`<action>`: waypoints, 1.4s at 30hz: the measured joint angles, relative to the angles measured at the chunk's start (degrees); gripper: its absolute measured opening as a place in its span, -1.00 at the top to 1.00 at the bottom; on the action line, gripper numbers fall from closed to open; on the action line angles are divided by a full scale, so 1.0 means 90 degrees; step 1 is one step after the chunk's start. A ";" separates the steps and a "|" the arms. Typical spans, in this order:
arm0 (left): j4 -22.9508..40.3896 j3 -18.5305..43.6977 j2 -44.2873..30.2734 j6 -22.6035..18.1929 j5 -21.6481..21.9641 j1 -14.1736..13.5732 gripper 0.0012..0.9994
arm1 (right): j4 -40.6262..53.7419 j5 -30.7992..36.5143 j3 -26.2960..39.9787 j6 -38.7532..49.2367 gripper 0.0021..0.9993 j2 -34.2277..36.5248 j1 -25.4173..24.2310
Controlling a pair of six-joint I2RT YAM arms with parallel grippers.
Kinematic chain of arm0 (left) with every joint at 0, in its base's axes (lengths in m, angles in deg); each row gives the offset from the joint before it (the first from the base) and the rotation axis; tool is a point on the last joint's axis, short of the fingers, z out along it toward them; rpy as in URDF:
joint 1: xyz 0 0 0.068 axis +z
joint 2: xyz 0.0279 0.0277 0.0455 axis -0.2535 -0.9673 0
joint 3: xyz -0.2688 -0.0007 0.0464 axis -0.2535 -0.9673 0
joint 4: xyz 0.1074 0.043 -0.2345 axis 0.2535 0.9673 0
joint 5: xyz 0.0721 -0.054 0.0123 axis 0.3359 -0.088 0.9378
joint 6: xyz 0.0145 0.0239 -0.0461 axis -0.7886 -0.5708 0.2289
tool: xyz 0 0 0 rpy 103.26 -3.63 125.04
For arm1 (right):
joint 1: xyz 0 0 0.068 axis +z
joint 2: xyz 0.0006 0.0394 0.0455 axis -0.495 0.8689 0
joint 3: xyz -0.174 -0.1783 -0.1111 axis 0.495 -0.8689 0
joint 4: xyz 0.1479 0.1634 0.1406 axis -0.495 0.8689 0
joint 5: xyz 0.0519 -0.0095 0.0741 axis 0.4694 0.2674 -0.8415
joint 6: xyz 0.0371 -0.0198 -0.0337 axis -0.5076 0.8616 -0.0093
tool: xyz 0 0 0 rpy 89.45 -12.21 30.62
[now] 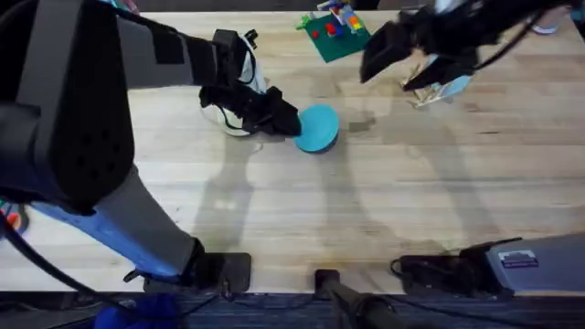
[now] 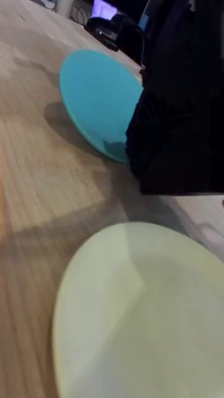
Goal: Pick up the plates from the table one by one and place each into a slot on the dish rack.
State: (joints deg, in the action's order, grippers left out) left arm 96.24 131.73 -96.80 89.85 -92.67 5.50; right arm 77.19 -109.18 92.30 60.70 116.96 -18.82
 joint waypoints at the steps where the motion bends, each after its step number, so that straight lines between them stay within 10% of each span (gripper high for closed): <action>1: 0.0000 0.0000 0.0000 0.0000 0.0000 0.0000 0.92 | -0.0006 -0.0010 0.0000 0.0000 -0.99 0.0142 0.0078; 19: -0.0005 0.0000 0.0000 0.0019 0.0000 0.0000 0.92 | -0.0630 -0.0156 -0.0012 -0.0002 -0.99 0.1710 0.0970; 42: -0.0012 0.0000 0.0000 0.0022 0.0002 0.0000 0.92 | -0.1486 -0.0745 -0.0871 -0.0080 -0.99 0.1916 0.0972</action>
State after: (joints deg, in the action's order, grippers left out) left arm 96.13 131.73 -96.80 90.05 -92.65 5.50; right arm 63.82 -115.89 84.46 59.98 134.20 -10.08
